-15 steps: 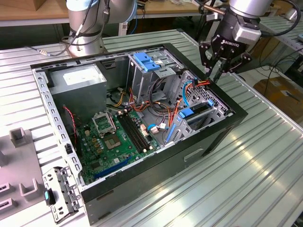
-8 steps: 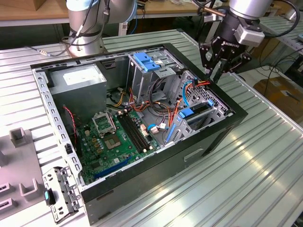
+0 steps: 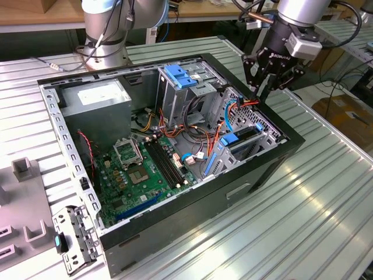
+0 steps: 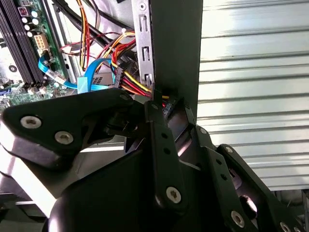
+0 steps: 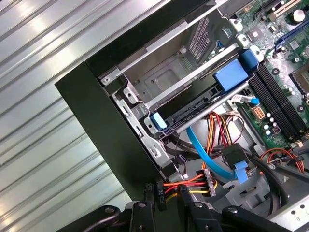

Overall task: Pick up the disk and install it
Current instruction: 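Insert the first disk wire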

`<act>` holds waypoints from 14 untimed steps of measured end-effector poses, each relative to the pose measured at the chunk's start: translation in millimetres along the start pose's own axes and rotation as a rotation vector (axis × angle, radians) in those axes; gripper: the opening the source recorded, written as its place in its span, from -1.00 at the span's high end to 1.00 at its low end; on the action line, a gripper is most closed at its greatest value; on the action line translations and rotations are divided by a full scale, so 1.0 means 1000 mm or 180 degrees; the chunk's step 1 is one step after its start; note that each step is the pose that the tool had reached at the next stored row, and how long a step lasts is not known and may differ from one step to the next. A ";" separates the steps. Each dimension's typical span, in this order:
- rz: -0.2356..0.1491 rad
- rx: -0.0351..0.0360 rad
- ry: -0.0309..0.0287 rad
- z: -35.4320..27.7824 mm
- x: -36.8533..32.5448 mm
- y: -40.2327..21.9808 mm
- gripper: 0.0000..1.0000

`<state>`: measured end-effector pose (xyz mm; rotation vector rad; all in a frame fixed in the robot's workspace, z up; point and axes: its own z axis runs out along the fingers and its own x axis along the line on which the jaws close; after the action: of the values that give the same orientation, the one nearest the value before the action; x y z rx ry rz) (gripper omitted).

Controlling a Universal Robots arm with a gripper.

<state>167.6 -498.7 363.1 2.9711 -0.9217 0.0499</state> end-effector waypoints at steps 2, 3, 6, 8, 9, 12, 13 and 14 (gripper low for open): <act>-0.0001 -0.0005 0.0003 0.0001 0.0000 0.0001 0.34; -0.0001 -0.0007 0.0005 0.0002 0.0000 0.0001 0.34; -0.0003 -0.0072 0.0050 0.0002 0.0001 0.0002 0.34; -0.0004 -0.0080 0.0056 0.0002 0.0002 0.0002 0.34; -0.0004 -0.0080 0.0056 0.0002 0.0001 0.0002 0.34; -0.0005 -0.0080 0.0056 0.0002 0.0001 0.0001 0.34; -0.0005 -0.0080 0.0056 0.0002 0.0001 0.0001 0.34; -0.0005 -0.0080 0.0056 0.0002 0.0001 0.0002 0.37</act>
<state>167.6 -498.9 362.9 2.9434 -0.9112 0.0639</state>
